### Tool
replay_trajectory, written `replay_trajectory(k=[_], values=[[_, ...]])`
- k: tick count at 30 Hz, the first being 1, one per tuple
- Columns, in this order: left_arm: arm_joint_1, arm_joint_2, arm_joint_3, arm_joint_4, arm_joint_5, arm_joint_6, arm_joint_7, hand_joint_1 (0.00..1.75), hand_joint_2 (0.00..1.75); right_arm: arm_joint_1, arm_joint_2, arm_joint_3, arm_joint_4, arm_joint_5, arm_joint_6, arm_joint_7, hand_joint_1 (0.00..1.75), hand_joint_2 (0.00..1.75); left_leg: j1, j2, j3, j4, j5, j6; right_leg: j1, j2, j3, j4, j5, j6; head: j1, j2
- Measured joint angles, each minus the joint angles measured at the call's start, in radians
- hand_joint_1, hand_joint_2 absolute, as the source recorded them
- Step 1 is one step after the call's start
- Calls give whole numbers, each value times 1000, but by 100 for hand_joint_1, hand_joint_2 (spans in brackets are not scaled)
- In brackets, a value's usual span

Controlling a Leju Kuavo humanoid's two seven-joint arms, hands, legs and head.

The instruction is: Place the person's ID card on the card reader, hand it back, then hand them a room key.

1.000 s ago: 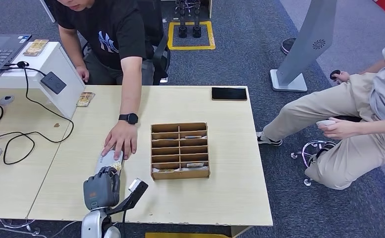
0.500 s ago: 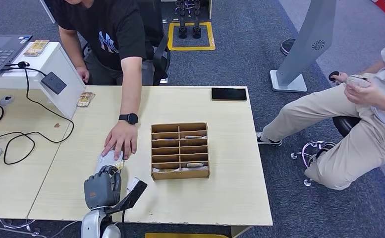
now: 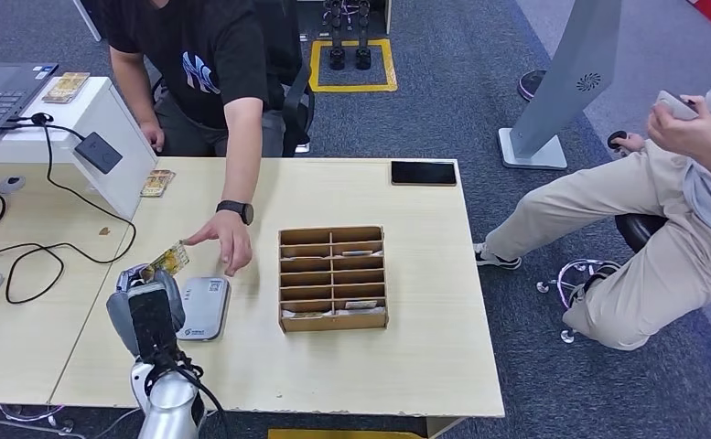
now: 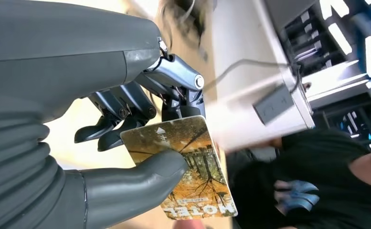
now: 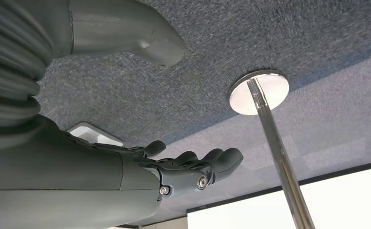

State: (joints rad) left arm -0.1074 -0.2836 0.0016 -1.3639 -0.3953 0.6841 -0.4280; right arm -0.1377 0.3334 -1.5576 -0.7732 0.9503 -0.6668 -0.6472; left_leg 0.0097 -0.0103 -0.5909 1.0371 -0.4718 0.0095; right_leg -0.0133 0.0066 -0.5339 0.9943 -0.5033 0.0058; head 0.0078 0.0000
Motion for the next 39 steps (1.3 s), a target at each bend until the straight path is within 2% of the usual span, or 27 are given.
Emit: replay_trajectory(k=[4, 11, 17, 22, 23, 26, 27, 33, 39], values=[[-44, 2, -76, -27, 89, -11, 27, 175, 175, 0, 0, 0, -1, 1, 0, -2, 0, 175, 0, 0, 0, 0, 0, 0, 0, 0, 1, 0, 1, 0, 0, 0], [-99, 10, -132, -36, 214, -24, 20, 175, 175, 0, 0, 0, -1, 11, 0, -12, 0, 175, 0, 0, -1, 0, 0, 0, 0, 0, 0, 0, 0, 0, 0, 0], [-189, 34, -170, -36, 243, -14, 48, 175, 175, -3, 0, 0, 8, 33, 0, -25, 0, 175, 0, 0, -1, 0, 0, 0, 0, 0, 0, 0, 0, 0, 0, 0], [-223, 45, -184, -35, 246, -9, 57, 175, 175, -4, 0, 0, 15, 40, 0, -27, 0, 175, 0, 0, -1, 0, 0, 0, 0, 0, -1, 0, 0, 0, 0, 0], [-232, 48, -186, -31, 246, -4, 63, 167, 175, -6, 0, 0, 17, 45, 0, -27, 0, 175, 0, 0, -1, 0, 0, 0, 0, 0, -1, 0, 0, 0, 0, 0], [-275, 60, -188, 2, 239, 6, 86, 38, 175, -12, 0, 0, 26, 61, 0, -28, 0, 175, 0, 0, -1, 0, 0, 0, 0, 0, -1, 0, 0, 0, 0, 0], [-289, 64, -188, 17, 238, 7, 93, 2, 175, -14, 0, 0, 29, 65, 0, -27, 0, 175, 0, 0, -1, 0, 0, 0, 0, 0, -1, 0, 0, 0, 0, 0], [-347, 80, -188, 102, 219, 10, 117, 0, 175, -22, 0, 0, 40, 64, 0, -26, 0, 175, 0, 0, -1, 0, 0, 0, 0, 0, -1, 1, 0, 0, 0, 0], [-351, 92, -188, 127, 205, 14, 108, 0, 175, -22, 0, 0, 47, 51, 0, -26, 0, 175, 0, 0, -2, 0, 0, 0, 0, 1, -1, 0, 0, 0, 0, 0]])
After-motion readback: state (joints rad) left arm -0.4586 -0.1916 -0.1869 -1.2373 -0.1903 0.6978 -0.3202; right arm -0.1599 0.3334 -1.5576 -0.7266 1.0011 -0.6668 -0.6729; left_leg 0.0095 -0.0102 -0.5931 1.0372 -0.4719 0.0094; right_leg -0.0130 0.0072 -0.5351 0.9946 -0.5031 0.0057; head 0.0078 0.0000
